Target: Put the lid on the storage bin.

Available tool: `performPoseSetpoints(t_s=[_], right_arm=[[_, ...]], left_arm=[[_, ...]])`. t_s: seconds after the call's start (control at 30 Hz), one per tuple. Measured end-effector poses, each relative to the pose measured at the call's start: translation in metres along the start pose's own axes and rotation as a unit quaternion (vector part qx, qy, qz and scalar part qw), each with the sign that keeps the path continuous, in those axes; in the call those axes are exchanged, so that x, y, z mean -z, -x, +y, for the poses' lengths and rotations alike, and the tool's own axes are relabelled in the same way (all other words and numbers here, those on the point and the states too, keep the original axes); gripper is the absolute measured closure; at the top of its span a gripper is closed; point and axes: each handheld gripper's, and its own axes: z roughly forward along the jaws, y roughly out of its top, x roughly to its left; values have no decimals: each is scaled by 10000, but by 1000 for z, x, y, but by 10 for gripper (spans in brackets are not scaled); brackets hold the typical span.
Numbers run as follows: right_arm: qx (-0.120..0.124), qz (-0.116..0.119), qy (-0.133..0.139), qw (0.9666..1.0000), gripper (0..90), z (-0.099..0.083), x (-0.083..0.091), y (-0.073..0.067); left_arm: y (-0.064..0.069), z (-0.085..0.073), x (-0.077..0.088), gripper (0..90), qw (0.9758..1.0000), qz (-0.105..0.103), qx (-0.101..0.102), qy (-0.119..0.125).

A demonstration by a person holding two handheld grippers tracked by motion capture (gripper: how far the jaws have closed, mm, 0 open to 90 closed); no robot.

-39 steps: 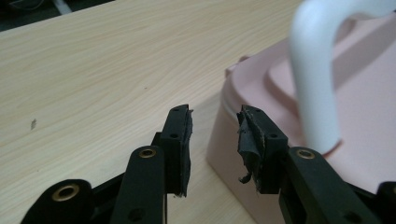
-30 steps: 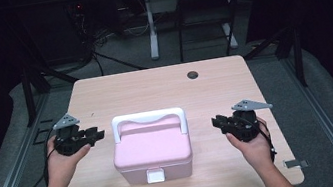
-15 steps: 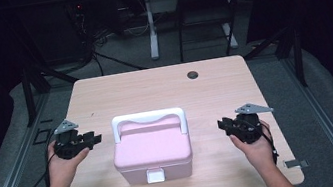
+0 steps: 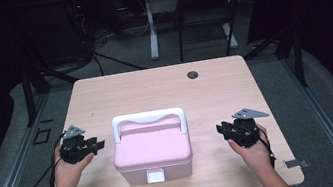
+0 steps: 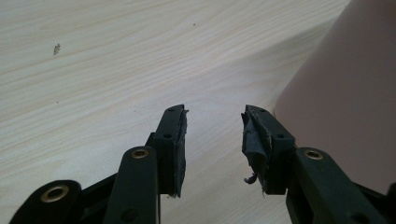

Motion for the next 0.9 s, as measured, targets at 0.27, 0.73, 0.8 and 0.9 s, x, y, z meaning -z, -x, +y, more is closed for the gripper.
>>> performPoseSetpoints(t_s=[0.27,0.73,0.8,0.9], right_arm=[[-5,-75,-134,9999,691,-7,-8,3],[59,-69,-369,9993,656,-16,-22,0],[150,-76,-384,9991,645,-16,-24,-1],[192,-85,-444,9988,620,-18,-28,-3]], left_arm=[[4,-7,-9,587,10000,35,-29,-42],[5,-17,-20,553,9998,17,-12,-210],[6,-17,-23,533,9997,39,-37,-235],[7,-19,-27,507,9996,79,-63,-272]])
